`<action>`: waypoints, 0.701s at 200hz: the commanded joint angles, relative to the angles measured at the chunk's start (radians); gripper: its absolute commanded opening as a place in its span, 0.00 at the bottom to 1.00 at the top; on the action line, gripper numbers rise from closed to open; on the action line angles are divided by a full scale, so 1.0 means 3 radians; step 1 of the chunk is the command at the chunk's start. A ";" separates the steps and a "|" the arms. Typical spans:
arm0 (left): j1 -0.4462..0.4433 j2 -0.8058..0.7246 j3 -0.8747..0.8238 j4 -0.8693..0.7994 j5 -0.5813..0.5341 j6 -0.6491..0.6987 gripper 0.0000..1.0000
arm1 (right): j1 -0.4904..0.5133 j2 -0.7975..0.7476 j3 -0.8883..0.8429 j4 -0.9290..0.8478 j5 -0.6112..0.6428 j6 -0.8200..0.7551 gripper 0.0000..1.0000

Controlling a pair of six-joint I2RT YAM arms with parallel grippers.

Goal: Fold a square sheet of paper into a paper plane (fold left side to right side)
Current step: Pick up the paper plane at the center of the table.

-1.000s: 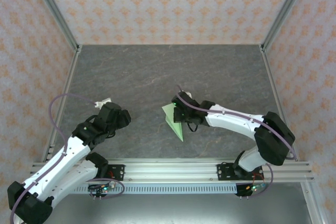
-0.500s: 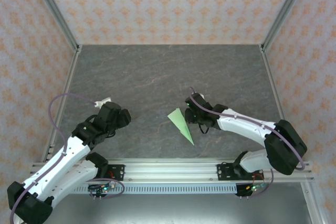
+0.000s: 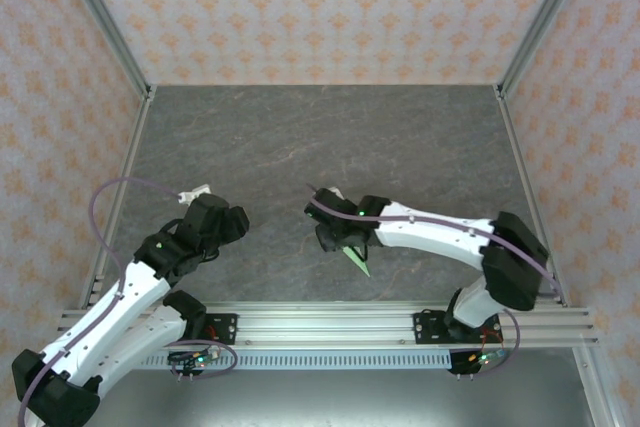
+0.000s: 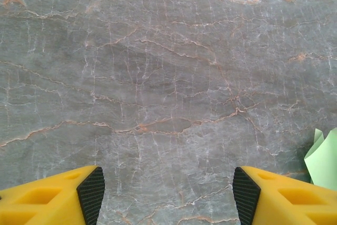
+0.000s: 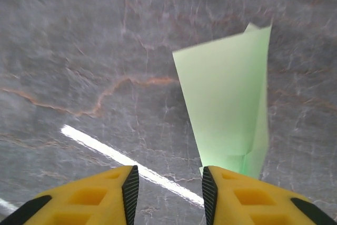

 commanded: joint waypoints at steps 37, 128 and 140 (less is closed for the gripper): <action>-0.0018 -0.0141 -0.0033 -0.0169 -0.0191 0.0024 0.69 | 0.0019 0.0456 0.0239 -0.0532 0.0279 0.0016 0.43; -0.0016 -0.0145 -0.0066 -0.0145 -0.0190 0.0012 0.69 | 0.0019 0.0442 0.0225 -0.0668 0.0458 0.0029 0.45; -0.0017 -0.0144 -0.0066 -0.0145 -0.0192 0.0012 0.69 | 0.0021 0.0468 0.0198 -0.0667 0.0445 0.0034 0.45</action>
